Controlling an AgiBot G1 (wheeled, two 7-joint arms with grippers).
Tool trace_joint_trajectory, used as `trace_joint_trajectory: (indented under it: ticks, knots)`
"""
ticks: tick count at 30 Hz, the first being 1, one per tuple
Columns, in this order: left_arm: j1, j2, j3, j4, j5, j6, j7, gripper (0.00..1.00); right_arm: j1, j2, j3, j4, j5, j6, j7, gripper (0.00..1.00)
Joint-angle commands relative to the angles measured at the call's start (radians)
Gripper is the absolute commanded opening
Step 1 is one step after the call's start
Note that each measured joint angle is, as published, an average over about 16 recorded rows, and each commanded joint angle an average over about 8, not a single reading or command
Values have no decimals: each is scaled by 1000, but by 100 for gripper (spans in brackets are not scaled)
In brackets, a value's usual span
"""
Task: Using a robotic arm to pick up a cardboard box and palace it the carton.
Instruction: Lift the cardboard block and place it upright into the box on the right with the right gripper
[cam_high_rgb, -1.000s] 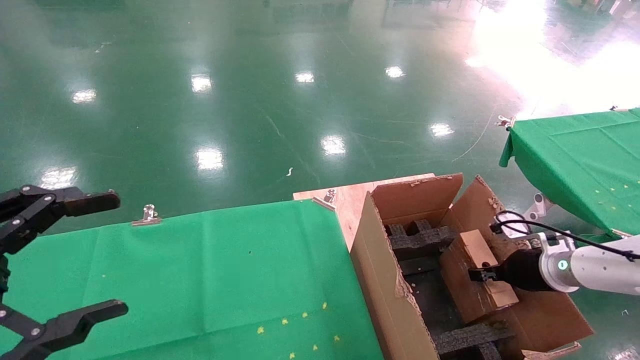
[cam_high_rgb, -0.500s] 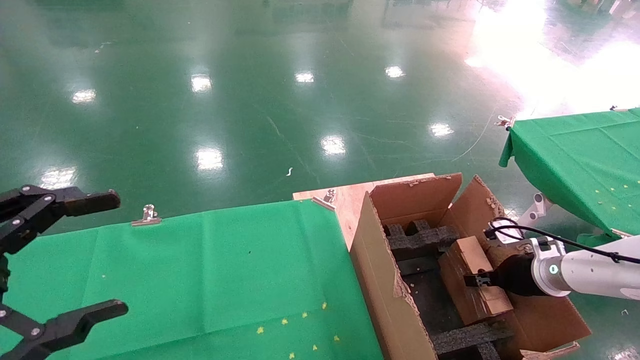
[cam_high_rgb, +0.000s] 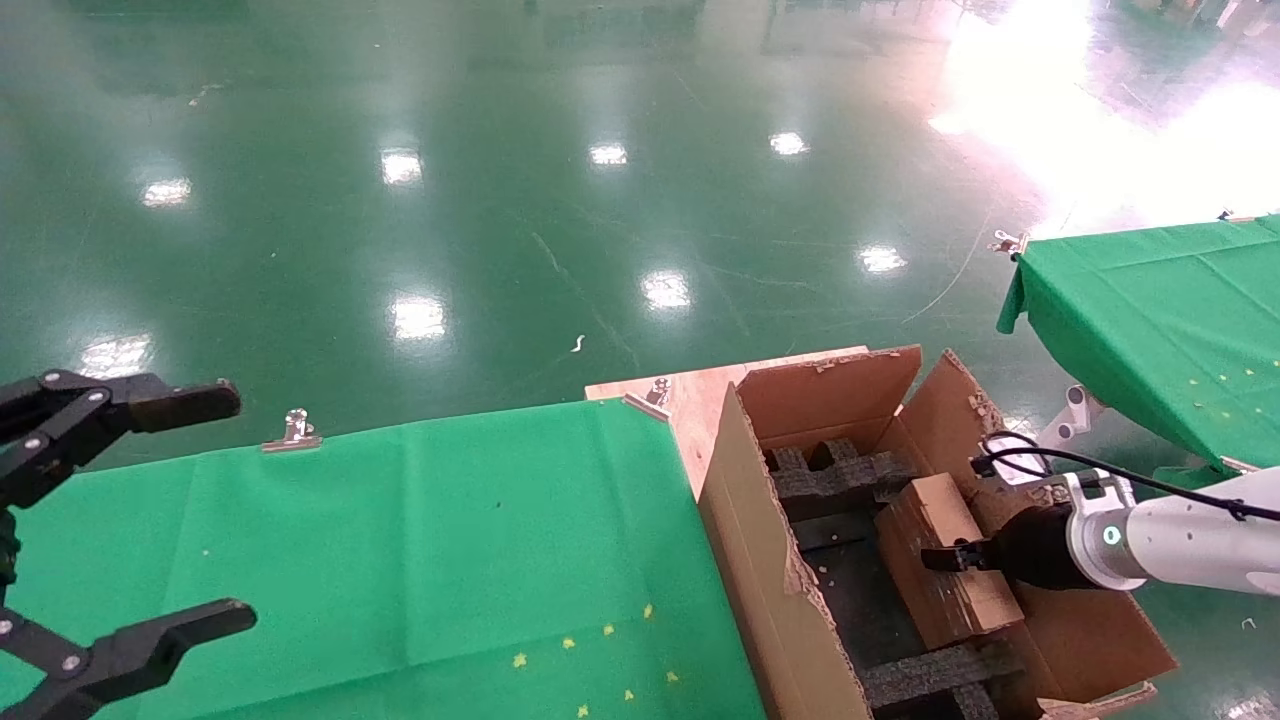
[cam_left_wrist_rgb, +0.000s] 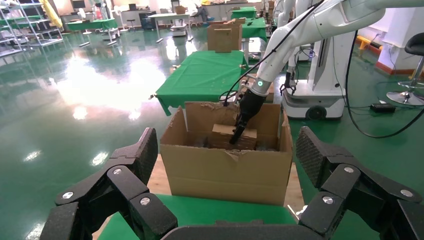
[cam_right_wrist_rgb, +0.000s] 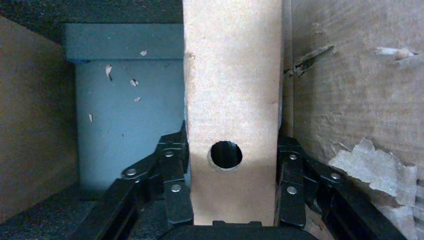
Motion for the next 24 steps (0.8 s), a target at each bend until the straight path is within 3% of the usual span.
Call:
trace_joint_trajectory:
  ticks: [1,14,24]
  knots:
    - [0,0,0,0,0,0,0,100,1,1,0,1,-1,0,-3,100]
    - [0,0,0,0,0,0,0,100,66,9,3,20,-41,-11,1,100]
    - [0,0,0,0,0,0,0,100,183,28,31,101,-79,-15,3,100]
